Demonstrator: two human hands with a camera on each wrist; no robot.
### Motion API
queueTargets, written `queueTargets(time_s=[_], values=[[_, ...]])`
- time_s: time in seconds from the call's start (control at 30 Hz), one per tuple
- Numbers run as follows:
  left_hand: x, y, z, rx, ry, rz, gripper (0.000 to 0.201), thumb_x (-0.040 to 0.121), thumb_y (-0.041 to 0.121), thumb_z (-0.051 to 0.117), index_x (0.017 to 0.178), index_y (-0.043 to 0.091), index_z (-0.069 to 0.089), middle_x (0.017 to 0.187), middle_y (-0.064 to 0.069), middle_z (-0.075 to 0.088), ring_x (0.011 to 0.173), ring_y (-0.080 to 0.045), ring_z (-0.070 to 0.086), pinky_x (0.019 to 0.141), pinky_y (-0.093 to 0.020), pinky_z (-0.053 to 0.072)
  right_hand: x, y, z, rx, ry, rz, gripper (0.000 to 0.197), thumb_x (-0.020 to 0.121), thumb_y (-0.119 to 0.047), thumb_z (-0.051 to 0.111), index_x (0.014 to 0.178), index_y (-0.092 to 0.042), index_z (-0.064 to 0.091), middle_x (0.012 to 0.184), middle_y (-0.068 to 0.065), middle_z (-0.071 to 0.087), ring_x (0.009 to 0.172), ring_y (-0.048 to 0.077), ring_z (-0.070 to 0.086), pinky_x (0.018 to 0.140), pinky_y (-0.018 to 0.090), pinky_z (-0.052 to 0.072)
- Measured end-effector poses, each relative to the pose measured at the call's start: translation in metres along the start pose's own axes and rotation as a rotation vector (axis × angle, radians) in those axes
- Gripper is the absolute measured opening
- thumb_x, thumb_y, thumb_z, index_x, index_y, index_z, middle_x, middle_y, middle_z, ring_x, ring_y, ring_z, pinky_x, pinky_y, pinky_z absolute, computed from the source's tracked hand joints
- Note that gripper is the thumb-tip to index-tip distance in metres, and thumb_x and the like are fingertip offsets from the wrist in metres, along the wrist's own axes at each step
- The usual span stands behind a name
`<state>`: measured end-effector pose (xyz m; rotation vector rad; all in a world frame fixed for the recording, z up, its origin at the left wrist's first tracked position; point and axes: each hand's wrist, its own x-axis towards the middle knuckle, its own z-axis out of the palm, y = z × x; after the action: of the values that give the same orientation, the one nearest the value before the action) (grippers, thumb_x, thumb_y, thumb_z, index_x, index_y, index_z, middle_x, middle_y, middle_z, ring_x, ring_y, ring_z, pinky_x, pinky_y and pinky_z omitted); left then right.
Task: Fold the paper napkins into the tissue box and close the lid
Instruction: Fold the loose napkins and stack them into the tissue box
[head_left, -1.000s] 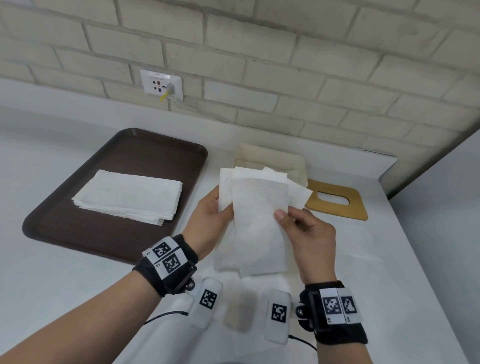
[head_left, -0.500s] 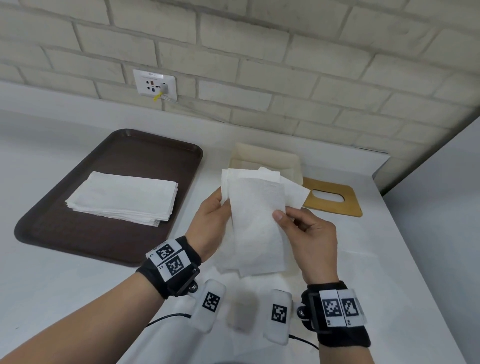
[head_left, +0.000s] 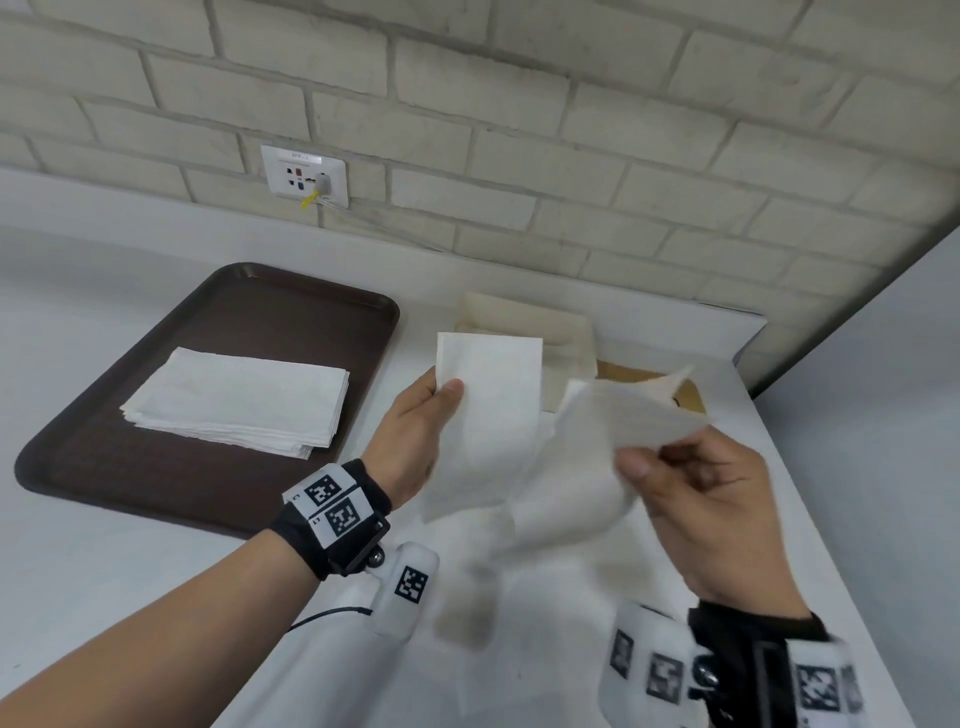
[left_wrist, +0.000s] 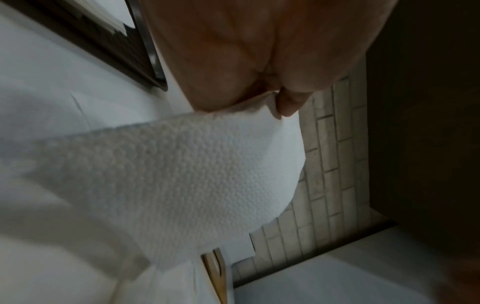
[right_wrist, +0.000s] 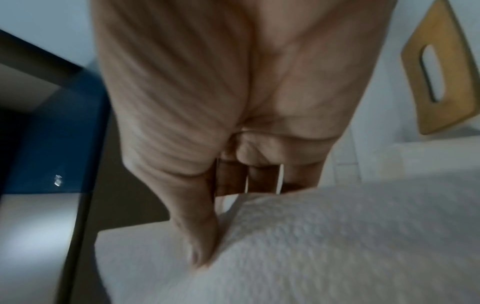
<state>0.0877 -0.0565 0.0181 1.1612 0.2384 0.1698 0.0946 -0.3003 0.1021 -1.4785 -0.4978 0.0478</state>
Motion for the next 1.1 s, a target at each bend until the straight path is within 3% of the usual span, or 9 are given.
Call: queueTargets(time_s=[0.1, 0.17, 0.33, 0.57, 0.7, 0.83, 0.97, 1.03, 1.1], values=[[-0.008, -0.002, 0.011, 0.049, -0.028, 0.037, 0.033, 0.109, 0.002, 0.041, 0.126, 0.011, 0.068, 0.120, -0.007, 0.077, 0.113, -0.024, 0.072, 0.095, -0.036, 0.058, 0.018, 0.029, 0.022, -0.113, 0.063, 0.102, 0.009, 0.077, -0.026, 0.084, 0.084, -0.023, 0.079, 0.090, 0.000, 0.076, 0.077, 0.010, 0.068, 0.077, 0.025, 0.054], [-0.014, -0.003, 0.015, 0.048, -0.028, 0.035, 0.038, 0.106, -0.004, 0.041, 0.123, 0.013, 0.070, 0.119, -0.005, 0.077, 0.115, -0.025, 0.071, 0.097, -0.036, 0.058, 0.024, 0.046, 0.030, -0.211, 0.124, 0.135, 0.011, 0.081, -0.015, 0.083, 0.085, -0.023, 0.077, 0.103, -0.001, 0.073, 0.082, 0.010, 0.068, 0.081, 0.024, 0.052], [-0.022, -0.004, 0.017, -0.047, -0.016, -0.019, 0.037, 0.108, 0.002, 0.039, 0.123, 0.017, 0.070, 0.125, -0.009, 0.075, 0.121, -0.029, 0.069, 0.108, -0.050, 0.051, 0.023, 0.058, 0.040, -0.295, 0.246, 0.139, 0.015, 0.083, -0.023, 0.084, 0.088, -0.034, 0.076, 0.094, -0.012, 0.076, 0.084, 0.008, 0.070, 0.077, 0.014, 0.049], [-0.024, -0.007, 0.020, -0.061, -0.073, -0.015, 0.037, 0.115, 0.025, 0.035, 0.139, 0.012, 0.060, 0.133, -0.008, 0.070, 0.125, -0.026, 0.067, 0.102, -0.040, 0.054, 0.022, 0.057, 0.043, -0.398, 0.240, 0.133, 0.020, 0.087, -0.026, 0.081, 0.085, -0.041, 0.070, 0.083, -0.029, 0.069, 0.081, -0.004, 0.064, 0.079, 0.020, 0.048], [-0.020, -0.016, 0.017, -0.004, -0.055, -0.002, 0.031, 0.109, 0.026, 0.049, 0.134, 0.016, 0.063, 0.130, -0.011, 0.072, 0.123, -0.033, 0.067, 0.110, -0.058, 0.048, 0.022, 0.058, 0.041, -0.458, 0.185, 0.152, 0.015, 0.087, -0.028, 0.080, 0.086, -0.040, 0.071, 0.088, -0.028, 0.069, 0.086, -0.006, 0.065, 0.079, 0.019, 0.048], [-0.016, -0.020, 0.015, 0.031, -0.024, -0.001, 0.028, 0.110, 0.015, 0.047, 0.130, 0.018, 0.067, 0.128, -0.012, 0.072, 0.121, -0.036, 0.068, 0.108, -0.065, 0.047, 0.020, 0.062, 0.038, -0.457, 0.216, 0.110, 0.009, 0.088, -0.023, 0.079, 0.090, -0.030, 0.074, 0.100, -0.018, 0.073, 0.094, 0.002, 0.066, 0.083, 0.025, 0.053], [-0.014, -0.016, 0.013, 0.027, -0.010, 0.002, 0.031, 0.105, 0.030, 0.049, 0.129, 0.020, 0.066, 0.129, -0.010, 0.073, 0.122, -0.033, 0.068, 0.110, -0.063, 0.046, 0.015, 0.039, 0.029, -0.251, 0.338, 0.075, 0.011, 0.090, -0.019, 0.077, 0.091, -0.029, 0.073, 0.092, -0.007, 0.076, 0.086, 0.012, 0.070, 0.080, 0.030, 0.056], [-0.012, -0.015, 0.010, 0.033, -0.007, 0.007, 0.029, 0.107, 0.029, 0.048, 0.127, 0.019, 0.067, 0.127, -0.010, 0.073, 0.121, -0.033, 0.068, 0.110, -0.060, 0.047, 0.012, 0.019, 0.029, -0.048, 0.286, 0.073, 0.007, 0.086, -0.019, 0.078, 0.089, -0.024, 0.075, 0.093, -0.003, 0.078, 0.086, 0.012, 0.072, 0.081, 0.025, 0.057], [-0.010, -0.014, 0.011, 0.051, -0.016, 0.006, 0.027, 0.110, 0.025, 0.047, 0.126, 0.019, 0.068, 0.126, -0.012, 0.073, 0.118, -0.035, 0.068, 0.107, -0.058, 0.049, 0.013, 0.012, 0.029, 0.123, 0.203, 0.126, 0.013, 0.074, -0.030, 0.081, 0.086, -0.025, 0.077, 0.096, 0.004, 0.078, 0.091, 0.018, 0.071, 0.088, 0.033, 0.057]])
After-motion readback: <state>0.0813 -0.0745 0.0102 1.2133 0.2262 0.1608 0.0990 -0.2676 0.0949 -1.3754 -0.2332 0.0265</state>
